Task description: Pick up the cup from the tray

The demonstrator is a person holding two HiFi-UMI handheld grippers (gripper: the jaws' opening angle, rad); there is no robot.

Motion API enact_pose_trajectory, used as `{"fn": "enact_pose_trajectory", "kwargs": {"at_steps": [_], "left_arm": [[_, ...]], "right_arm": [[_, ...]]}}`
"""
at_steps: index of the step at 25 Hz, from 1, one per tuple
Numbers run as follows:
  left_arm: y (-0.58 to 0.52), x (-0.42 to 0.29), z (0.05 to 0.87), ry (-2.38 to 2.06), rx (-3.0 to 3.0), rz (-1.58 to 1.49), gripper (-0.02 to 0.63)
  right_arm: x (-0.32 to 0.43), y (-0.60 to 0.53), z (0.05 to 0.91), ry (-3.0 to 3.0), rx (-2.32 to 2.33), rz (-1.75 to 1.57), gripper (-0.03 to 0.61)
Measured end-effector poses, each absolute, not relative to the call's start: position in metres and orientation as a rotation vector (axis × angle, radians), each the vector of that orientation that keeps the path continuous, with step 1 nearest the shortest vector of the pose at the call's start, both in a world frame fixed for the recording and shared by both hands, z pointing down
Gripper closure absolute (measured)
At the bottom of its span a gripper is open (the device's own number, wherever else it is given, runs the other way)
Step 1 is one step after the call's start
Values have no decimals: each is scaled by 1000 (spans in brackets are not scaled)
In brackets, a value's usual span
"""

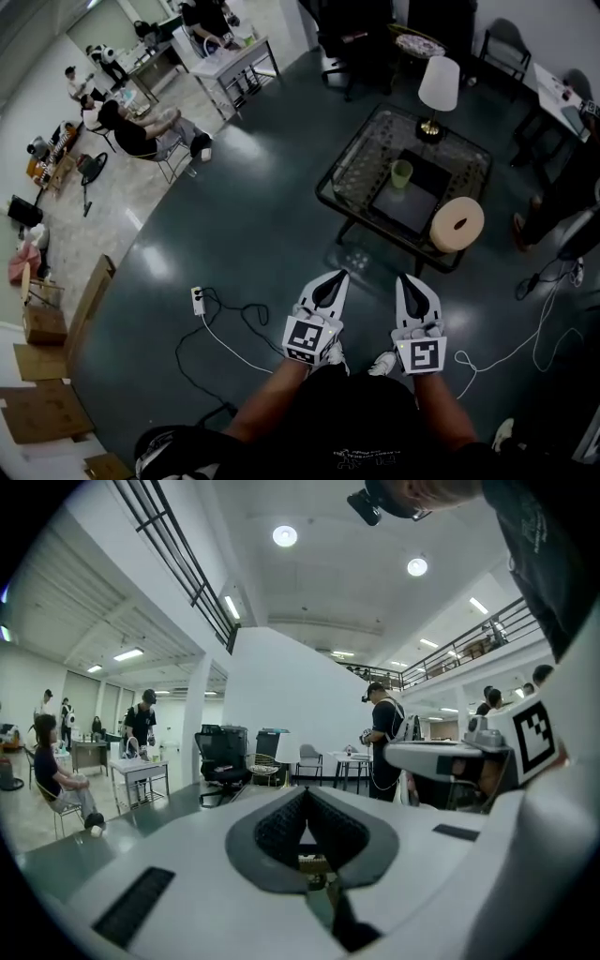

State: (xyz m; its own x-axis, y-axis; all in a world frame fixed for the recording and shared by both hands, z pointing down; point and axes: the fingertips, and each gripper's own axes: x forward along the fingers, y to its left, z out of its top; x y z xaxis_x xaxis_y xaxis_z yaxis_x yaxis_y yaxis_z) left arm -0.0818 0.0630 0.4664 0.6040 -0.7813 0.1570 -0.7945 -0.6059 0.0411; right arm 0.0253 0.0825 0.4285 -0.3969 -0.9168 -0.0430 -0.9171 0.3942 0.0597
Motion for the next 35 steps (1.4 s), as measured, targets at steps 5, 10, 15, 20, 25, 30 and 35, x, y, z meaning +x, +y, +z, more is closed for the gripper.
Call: {"fn": "enact_pose_trajectory", "kwargs": {"at_steps": [5, 10, 15, 20, 25, 30, 35], "left_arm": [[64, -78, 466, -1341, 2702, 173, 606], [68, -81, 466, -1355, 2689, 153, 606], [70, -88, 466, -1359, 2687, 157, 606], [67, -103, 466, -1343, 2695, 153, 605], [61, -119, 469, -1320, 2714, 152, 605], [57, -134, 468, -1287, 2728, 138, 605], [53, -141, 467, -1239, 2742, 120, 606]], "right_arm": [[30, 82, 424, 2616, -1724, 136, 569], [28, 86, 430, 2632, -1751, 106, 569], [22, 84, 430, 2641, -1765, 84, 569], [5, 79, 431, 2609, -1743, 90, 569], [-12, 74, 432, 2601, -1774, 84, 569], [-25, 75, 431, 2585, -1814, 82, 569], [-34, 75, 434, 2600, -1871, 73, 569]]}}
